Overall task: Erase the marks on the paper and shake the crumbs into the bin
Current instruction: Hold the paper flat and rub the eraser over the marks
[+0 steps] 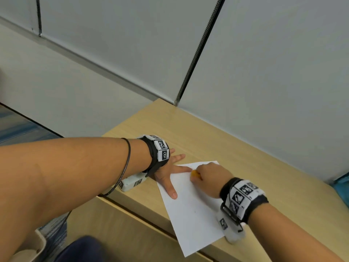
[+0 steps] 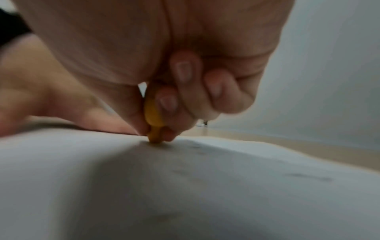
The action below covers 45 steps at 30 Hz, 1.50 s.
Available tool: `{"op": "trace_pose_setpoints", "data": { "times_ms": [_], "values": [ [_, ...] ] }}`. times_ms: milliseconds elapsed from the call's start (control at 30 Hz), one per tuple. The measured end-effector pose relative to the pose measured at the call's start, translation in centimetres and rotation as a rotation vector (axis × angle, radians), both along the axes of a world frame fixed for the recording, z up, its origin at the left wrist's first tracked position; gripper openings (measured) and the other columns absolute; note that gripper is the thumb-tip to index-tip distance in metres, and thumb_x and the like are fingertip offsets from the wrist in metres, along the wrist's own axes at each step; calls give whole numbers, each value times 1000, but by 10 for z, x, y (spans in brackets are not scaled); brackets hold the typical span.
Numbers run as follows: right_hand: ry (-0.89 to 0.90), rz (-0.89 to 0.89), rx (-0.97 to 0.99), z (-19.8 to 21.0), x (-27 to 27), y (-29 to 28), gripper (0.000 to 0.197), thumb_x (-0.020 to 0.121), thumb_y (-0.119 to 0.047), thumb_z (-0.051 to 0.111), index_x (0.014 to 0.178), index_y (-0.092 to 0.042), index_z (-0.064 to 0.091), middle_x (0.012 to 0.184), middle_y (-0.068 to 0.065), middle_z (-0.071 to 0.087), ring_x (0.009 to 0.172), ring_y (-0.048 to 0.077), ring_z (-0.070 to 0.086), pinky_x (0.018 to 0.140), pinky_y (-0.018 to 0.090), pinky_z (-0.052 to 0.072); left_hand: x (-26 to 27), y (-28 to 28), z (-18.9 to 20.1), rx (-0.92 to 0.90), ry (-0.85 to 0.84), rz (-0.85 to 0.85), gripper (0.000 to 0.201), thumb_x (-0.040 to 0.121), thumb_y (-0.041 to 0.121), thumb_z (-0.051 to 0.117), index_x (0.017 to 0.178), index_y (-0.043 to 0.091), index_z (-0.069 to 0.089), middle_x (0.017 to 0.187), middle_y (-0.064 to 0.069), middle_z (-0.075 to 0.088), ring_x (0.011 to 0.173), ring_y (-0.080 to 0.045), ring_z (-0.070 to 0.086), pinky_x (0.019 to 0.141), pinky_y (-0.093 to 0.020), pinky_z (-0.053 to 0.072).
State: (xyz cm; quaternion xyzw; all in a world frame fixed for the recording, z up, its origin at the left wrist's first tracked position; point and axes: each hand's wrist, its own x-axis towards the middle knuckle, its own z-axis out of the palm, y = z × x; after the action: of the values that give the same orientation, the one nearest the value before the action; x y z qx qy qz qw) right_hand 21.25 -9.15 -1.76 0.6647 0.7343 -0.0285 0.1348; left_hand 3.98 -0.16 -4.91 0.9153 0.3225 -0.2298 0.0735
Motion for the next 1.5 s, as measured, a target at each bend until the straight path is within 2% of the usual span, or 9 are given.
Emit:
{"op": "trace_pose_setpoints", "data": {
  "times_ms": [100,267,500,633,767,1000,1133,1367,1500],
  "values": [
    [66,113,-67,-3,-28,-21,41,98,-47,38,65,-24,43,70,-2,53,65,18,51,67,37,48,-1,1,-2,1,1,-6,120,49,99,48,139,63,-23,157,10,-36,145,-39,-28,109,-70,-9],
    [-13,-23,-21,3,2,-8,38,100,-52,33,73,-29,44,78,-6,54,73,18,55,65,33,44,-1,-2,-2,9,-18,18,121,45,99,48,138,65,-21,158,11,-34,146,-38,-27,110,-69,-8],
    [3,-79,-104,0,26,-11,27,100,-53,34,96,-30,48,93,-6,60,85,21,60,80,38,51,-7,-12,31,-103,91,-25,103,76,79,57,146,58,-16,159,6,-34,146,-36,-27,113,-64,-6],
    [-180,24,-55,3,28,-6,25,102,-49,36,113,-31,49,108,-3,52,97,25,58,75,37,47,-9,-18,51,-105,220,-134,95,84,66,60,147,59,-10,160,3,-31,150,-35,-16,115,-61,2],
    [-240,106,22,2,19,-7,32,103,-49,36,124,-29,48,117,-2,52,107,27,54,71,36,44,-3,-20,53,-47,115,-189,103,84,62,64,154,44,-11,163,5,-24,151,-29,-13,117,-58,3],
    [-40,17,-52,-3,2,-20,42,103,-54,27,105,-21,54,96,1,65,85,22,63,79,41,53,7,-25,30,-28,88,-193,112,81,71,59,153,37,-20,160,12,-30,148,-26,-25,115,-60,-7],
    [16,109,-91,-4,-24,-33,40,103,-50,32,91,-17,52,92,6,63,78,21,55,73,36,45,6,-27,28,-1,71,-202,115,80,70,61,152,36,-23,160,9,-31,148,-24,-27,115,-54,-11],
    [-33,10,-101,8,-10,-16,40,101,-50,30,91,-22,56,90,-1,61,84,22,60,73,35,46,9,-18,19,-2,74,-187,121,72,77,63,150,41,-23,159,11,-33,148,-23,-27,113,-61,-10],
    [-53,69,-49,2,-21,-19,40,103,-43,32,90,-17,59,94,9,65,86,28,62,72,34,43,9,-17,17,-6,66,-192,121,73,76,64,150,39,-22,159,8,-33,148,-25,-27,115,-57,-12]
  ]
}}
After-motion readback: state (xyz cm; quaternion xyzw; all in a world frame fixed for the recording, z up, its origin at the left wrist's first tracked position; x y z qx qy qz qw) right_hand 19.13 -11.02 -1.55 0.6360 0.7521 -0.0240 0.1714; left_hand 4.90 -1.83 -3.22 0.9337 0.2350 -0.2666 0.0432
